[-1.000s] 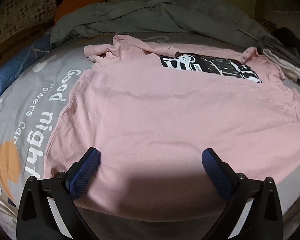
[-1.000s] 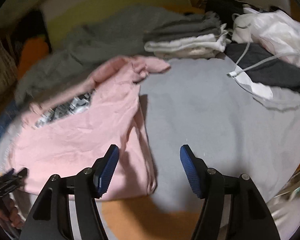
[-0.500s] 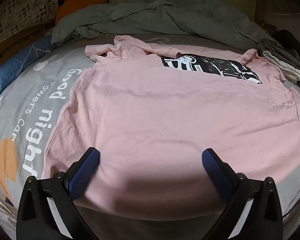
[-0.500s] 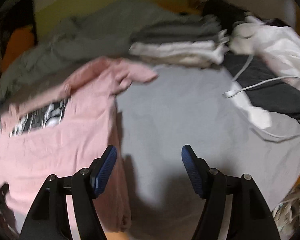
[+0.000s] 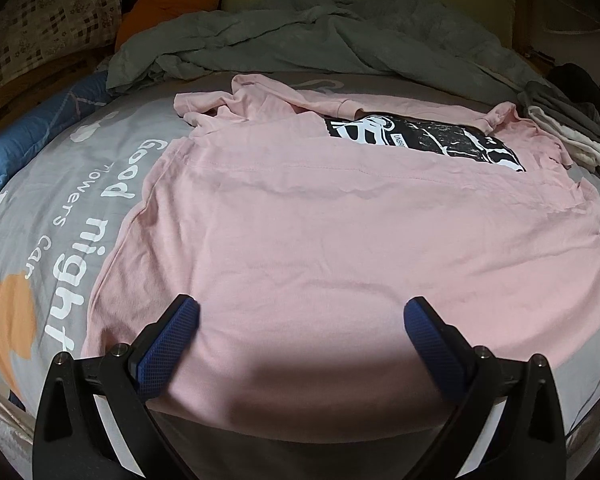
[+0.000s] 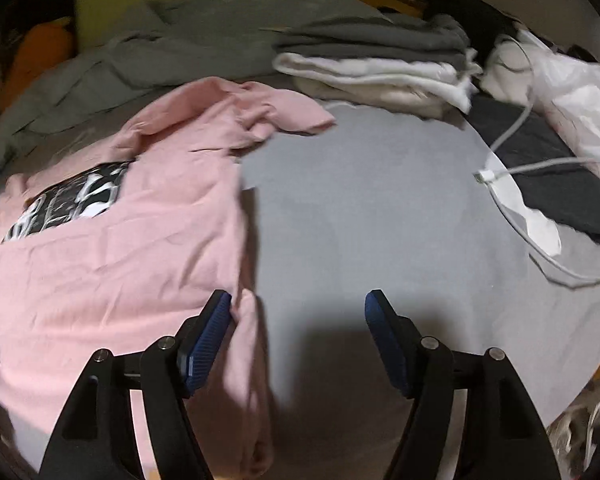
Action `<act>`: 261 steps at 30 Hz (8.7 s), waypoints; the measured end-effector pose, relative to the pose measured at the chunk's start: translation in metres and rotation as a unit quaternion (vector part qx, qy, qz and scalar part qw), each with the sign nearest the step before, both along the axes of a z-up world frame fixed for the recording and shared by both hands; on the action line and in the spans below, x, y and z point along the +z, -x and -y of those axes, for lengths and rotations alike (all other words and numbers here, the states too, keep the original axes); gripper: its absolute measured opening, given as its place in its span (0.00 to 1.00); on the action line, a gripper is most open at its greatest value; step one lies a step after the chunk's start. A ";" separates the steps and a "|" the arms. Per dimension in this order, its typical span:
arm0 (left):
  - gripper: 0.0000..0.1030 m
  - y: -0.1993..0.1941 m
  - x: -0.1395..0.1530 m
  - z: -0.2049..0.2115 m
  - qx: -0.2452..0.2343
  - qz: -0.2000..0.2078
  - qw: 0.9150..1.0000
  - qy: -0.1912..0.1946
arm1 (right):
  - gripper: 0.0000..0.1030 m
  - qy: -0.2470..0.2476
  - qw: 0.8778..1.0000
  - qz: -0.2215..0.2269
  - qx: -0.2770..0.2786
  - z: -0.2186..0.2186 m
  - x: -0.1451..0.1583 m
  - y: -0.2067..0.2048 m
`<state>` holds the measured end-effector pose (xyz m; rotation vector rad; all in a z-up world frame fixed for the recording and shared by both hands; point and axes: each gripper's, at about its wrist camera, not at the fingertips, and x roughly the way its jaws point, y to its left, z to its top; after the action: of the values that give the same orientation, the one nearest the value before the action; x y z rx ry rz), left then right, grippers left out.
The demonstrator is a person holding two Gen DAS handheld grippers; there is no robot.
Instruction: Fold small clothes
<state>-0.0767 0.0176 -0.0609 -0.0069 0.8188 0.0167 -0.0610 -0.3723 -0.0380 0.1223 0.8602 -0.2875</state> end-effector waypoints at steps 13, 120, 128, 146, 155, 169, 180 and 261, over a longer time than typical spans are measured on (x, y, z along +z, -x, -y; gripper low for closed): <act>0.99 0.001 0.030 -0.010 0.020 0.035 0.999 -0.036 | 0.68 -0.117 0.990 0.070 0.032 0.024 0.031 0.015; 0.56 -0.100 0.024 -0.104 0.039 -0.082 0.995 -0.029 | 0.13 -0.240 0.964 0.026 0.109 0.033 0.016 -0.058; 0.16 -0.105 0.024 -0.107 0.034 -0.090 0.995 0.029 | 0.02 -0.142 0.982 0.065 0.102 0.013 0.030 -0.070; 0.76 -0.068 0.066 -0.082 0.051 0.042 0.993 -0.097 | 0.64 0.006 0.990 0.123 0.075 -0.009 0.054 -0.022; 0.97 -0.088 0.088 -0.086 0.021 0.032 0.998 -0.045 | 0.93 0.019 0.976 0.189 0.109 -0.050 0.083 -0.017; 0.97 -0.211 0.089 -0.166 0.075 0.018 0.992 -0.101 | 0.99 -0.049 0.960 0.060 0.270 -0.171 0.099 -0.117; 0.91 -0.218 0.086 -0.167 0.093 0.015 0.991 -0.100 | 0.66 0.057 0.928 -0.096 0.356 -0.331 0.015 -0.202; 0.53 -0.242 0.080 -0.108 0.073 0.027 0.993 -0.089 | 0.66 -0.078 0.957 -0.133 0.245 -0.125 0.036 -0.256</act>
<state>0.1655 0.1257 0.0191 0.1013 0.7591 0.2275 0.1954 -0.2473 -0.0018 0.0124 1.1489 0.2366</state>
